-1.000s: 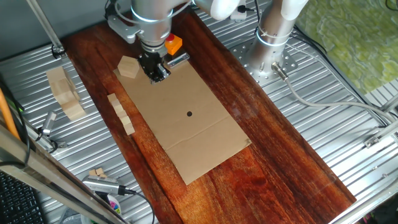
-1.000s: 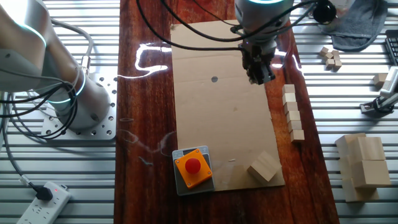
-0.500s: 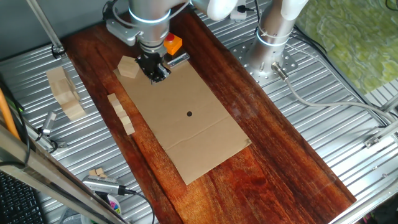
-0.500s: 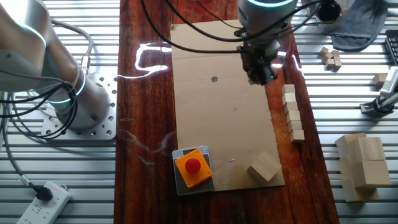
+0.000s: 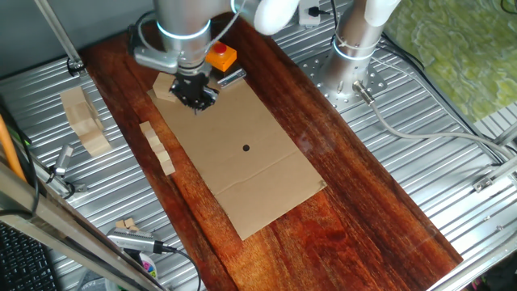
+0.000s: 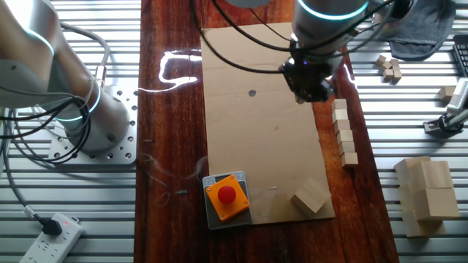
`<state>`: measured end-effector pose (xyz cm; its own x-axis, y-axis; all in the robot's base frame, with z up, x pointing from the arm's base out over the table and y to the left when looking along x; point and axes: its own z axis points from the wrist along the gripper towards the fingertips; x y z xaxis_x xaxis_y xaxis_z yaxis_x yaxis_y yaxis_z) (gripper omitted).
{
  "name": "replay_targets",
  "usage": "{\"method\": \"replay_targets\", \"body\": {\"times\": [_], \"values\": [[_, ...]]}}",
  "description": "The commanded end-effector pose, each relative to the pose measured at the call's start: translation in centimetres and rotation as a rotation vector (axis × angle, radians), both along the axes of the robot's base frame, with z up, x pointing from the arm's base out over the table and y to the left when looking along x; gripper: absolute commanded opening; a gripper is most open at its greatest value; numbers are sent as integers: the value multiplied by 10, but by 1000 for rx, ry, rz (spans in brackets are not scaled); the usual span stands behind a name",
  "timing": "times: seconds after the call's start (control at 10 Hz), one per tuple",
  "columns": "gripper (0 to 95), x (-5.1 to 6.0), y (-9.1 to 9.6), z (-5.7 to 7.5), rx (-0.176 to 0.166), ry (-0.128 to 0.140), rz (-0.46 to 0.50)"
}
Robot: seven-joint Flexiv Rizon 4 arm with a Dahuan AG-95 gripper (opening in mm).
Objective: Stack the blocks into a pyramid shape
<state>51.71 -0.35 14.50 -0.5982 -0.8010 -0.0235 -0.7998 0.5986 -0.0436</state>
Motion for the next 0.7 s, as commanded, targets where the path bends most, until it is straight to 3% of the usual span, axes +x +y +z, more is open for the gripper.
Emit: {"method": "replay_targets", "body": {"times": [0.1,0.4,0.5,0.7], "values": [[0,31,-11,-10,-18,-1,422],[0,62,-33,-8,-6,-8,509],[0,74,-41,-8,16,-14,516],[0,98,-48,-5,6,-13,554]]}}
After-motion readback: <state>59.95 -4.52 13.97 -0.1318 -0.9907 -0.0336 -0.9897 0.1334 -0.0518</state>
